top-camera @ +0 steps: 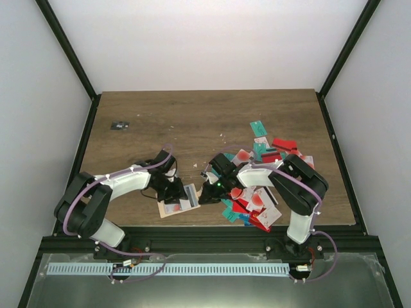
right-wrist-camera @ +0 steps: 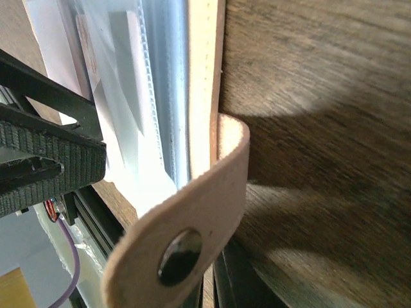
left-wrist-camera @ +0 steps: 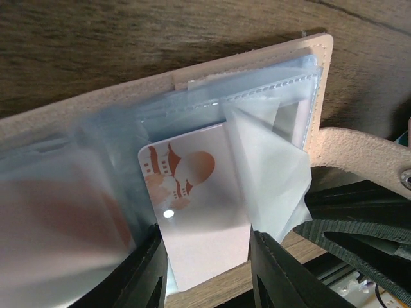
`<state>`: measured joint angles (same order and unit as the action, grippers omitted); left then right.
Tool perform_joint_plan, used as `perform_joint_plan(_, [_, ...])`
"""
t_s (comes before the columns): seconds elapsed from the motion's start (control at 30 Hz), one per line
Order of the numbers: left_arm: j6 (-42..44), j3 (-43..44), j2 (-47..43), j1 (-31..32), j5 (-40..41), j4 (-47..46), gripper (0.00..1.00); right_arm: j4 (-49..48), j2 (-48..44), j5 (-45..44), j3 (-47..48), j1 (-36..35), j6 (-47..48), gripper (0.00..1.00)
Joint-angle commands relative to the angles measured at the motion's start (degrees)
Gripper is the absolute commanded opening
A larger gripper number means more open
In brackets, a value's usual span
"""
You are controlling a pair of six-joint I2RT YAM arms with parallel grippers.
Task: Put the credit cards into the card holder
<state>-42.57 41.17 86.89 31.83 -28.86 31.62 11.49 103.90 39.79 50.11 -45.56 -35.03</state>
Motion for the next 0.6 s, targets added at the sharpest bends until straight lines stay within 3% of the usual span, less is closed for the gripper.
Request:
perform_joint_plan(0.0, [-1.46, 0.51, -0.12, 0.50, -2.18, -3.37, 0.38, 1.01, -0.84, -1.13, 1.40, -0.32, 1.63, 0.08])
perform_joint_plan(0.33, [6.35, 1.39, -6.49, 0.42, 1.42, 6.62, 0.45, 6.81, -8.45, -4.23, 1.97, 1.46, 3.89, 0.10])
perform_joint_plan(0.57, [7.67, 0.26, -7.72, 0.42, 3.02, 6.68, 0.23, 2.49, -10.03, 2.36, 2.55, 1.62, 1.07, 0.16])
